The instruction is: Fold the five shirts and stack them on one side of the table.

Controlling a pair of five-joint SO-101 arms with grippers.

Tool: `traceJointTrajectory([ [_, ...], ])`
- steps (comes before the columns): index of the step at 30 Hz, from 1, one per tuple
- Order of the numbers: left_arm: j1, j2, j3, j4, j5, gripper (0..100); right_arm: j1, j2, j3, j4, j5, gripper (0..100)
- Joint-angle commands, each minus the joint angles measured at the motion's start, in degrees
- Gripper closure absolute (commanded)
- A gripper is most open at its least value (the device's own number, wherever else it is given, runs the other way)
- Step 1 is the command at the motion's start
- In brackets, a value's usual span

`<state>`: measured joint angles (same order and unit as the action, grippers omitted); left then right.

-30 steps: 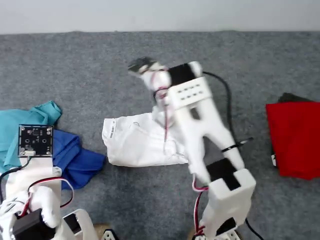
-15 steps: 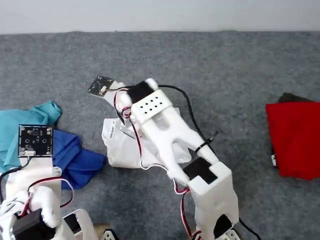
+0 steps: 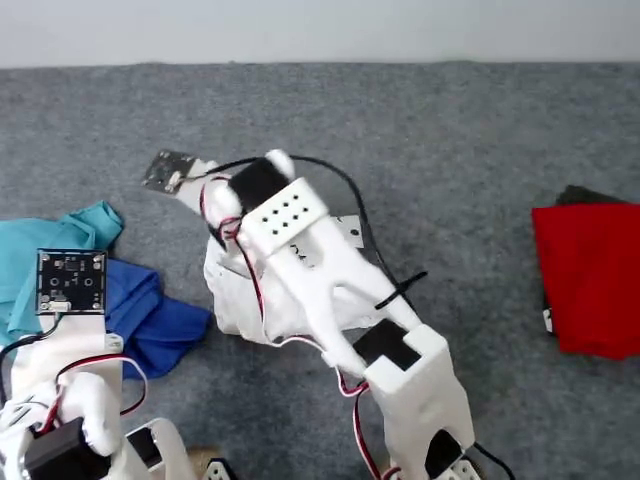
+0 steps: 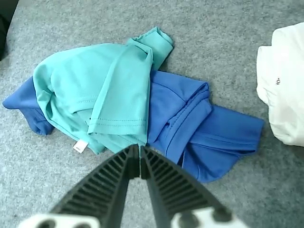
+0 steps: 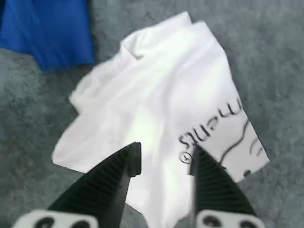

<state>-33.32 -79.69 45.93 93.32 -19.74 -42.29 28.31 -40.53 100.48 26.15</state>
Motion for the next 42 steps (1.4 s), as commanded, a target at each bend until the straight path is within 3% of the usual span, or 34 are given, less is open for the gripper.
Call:
traceJointTrajectory([
  [1,-0.3,-0.5,-0.2,-1.5,0.5,98,5.6,-1.2,1.2,2.7,2.4,99.0],
  [6,-0.3,-0.5,-0.2,-1.5,0.5,98,10.3,-2.4,12.2,2.7,4.7,98.8],
  [10,-0.3,-0.5,-0.3,-1.5,0.5,98,10.0,-2.9,18.5,2.3,4.7,98.9],
  [15,-0.3,-0.5,-0.4,-1.5,0.5,98,0.2,0.4,18.2,2.2,3.2,98.9],
  [21,-0.5,-0.5,-0.5,-1.5,0.5,98,-10.8,7.1,7.2,2.1,0.2,98.9],
  [27,-0.5,-0.5,-0.5,-1.5,0.5,98,-6.3,4.5,1.0,2.4,0.2,98.9],
  [34,-0.5,-0.5,-0.5,-1.5,0.5,98,-0.1,-3.6,10.3,2.2,0.7,98.9],
  [37,-0.5,-0.5,-0.6,-1.5,0.5,98,-0.4,-1.1,13.1,1.8,0.6,98.9],
  [42,-0.6,-0.5,-0.7,-1.5,0.6,98,-6.9,6.7,13.2,0.5,0.1,98.9],
])
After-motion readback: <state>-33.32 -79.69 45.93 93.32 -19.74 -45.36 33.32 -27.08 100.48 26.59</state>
